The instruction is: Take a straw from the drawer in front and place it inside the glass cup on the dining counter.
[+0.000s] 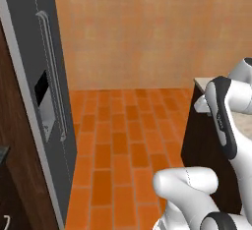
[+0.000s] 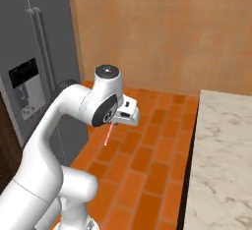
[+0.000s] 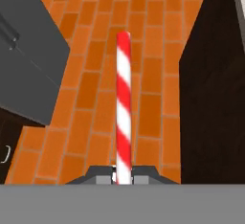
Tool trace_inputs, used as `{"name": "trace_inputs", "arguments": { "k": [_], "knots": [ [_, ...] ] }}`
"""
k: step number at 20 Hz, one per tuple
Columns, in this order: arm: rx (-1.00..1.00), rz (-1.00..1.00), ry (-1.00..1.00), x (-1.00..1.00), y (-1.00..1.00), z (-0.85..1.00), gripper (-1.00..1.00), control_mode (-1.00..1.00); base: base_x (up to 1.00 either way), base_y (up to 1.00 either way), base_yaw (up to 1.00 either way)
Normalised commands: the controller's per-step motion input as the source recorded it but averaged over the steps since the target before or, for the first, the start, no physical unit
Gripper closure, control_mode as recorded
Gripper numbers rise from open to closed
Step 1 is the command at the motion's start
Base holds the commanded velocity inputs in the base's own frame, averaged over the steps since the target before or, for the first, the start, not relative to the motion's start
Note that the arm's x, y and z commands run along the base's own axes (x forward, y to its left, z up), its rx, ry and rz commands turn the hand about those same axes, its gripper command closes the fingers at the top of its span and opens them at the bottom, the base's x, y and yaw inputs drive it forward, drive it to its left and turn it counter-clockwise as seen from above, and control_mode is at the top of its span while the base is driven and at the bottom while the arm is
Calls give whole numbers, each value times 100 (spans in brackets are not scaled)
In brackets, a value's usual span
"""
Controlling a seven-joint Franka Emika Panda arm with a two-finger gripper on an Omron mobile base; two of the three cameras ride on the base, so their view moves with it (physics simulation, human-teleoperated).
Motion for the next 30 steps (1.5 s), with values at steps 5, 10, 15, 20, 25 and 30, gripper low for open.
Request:
{"name": "trace_inputs", "arguments": {
  "k": [5, 10, 15, 20, 25, 30],
  "knots": [
    [0, 0, 0, 0, 0, 0, 100, 100, 100, 20, -21],
    [0, 0, 0, 0, 0, 0, 100, 100, 100, 22, -25],
    [0, 0, 0, 0, 0, 0, 100, 100, 100, 19, -35],
    [0, 0, 0, 0, 0, 0, 100, 100, 100, 27, -41],
    [0, 0, 0, 0, 0, 0, 100, 100, 100, 35, -45],
    [0, 0, 0, 0, 0, 0, 100, 100, 100, 43, -49]
  ]
}}
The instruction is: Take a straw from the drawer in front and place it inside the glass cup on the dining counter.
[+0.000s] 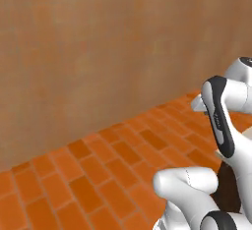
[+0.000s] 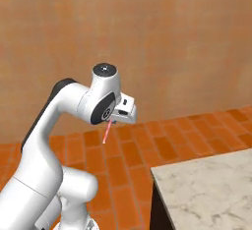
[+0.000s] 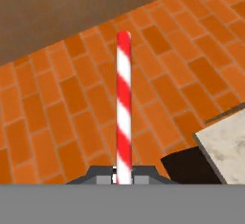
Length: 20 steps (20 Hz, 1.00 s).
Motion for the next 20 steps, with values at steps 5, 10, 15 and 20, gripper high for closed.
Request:
{"name": "trace_inputs", "arguments": {
  "k": [5, 10, 15, 20],
  "knots": [
    [0, 0, 0, 0, 0, 0, 100, 100, 100, 38, -54],
    [0, 0, 0, 0, 0, 0, 100, 100, 91, 49, -60],
    [0, 0, 0, 0, 0, 0, 100, 100, 69, 49, -64],
    [0, 0, 0, 0, 0, 0, 100, 100, 75, 47, -66]
  ]
}}
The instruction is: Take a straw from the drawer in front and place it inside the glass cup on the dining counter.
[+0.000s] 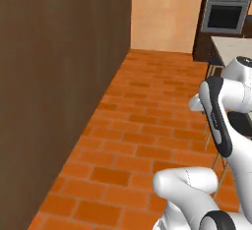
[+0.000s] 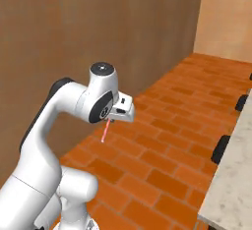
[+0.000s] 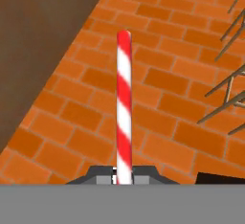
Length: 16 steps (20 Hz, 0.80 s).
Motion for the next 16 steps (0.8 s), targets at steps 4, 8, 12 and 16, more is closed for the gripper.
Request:
{"name": "trace_inputs", "arguments": {
  "k": [4, 8, 12, 16],
  "knots": [
    [0, 0, 0, 0, 0, 0, 100, 100, 96, 51, -61],
    [0, 0, 0, 0, 0, 0, 100, 100, 100, 49, -58],
    [0, 0, 0, 0, 0, 0, 100, 100, 100, 49, -60],
    [0, 0, 0, 0, 0, 0, 100, 100, 100, 52, -61]
  ]
}}
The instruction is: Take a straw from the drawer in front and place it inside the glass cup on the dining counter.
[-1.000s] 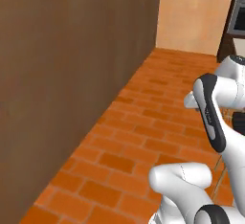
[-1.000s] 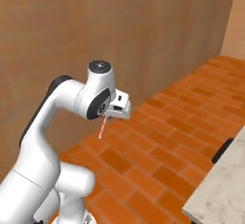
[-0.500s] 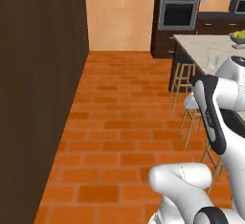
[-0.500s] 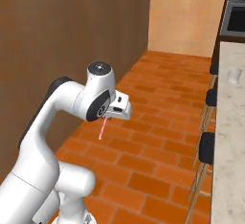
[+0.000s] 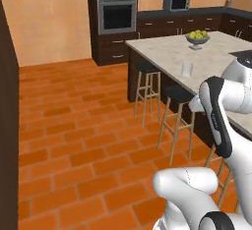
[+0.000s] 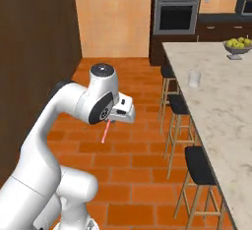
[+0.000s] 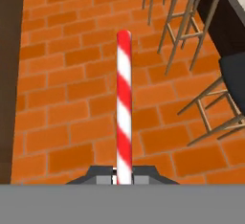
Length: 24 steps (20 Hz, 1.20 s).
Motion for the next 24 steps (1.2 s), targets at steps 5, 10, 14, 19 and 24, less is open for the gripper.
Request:
{"name": "trace_inputs", "arguments": {
  "k": [5, 10, 14, 19, 24],
  "knots": [
    [0, 0, 0, 0, 0, 0, 100, 100, 100, 56, -60],
    [0, 0, 0, 0, 0, 0, 100, 100, 94, 55, -63],
    [0, 0, 0, 0, 0, 0, 100, 100, 86, 64, -64],
    [0, 0, 0, 0, 0, 0, 100, 100, 61, 73, -66],
    [0, 0, 0, 0, 0, 0, 100, 100, 49, 92, -64]
  ]
}}
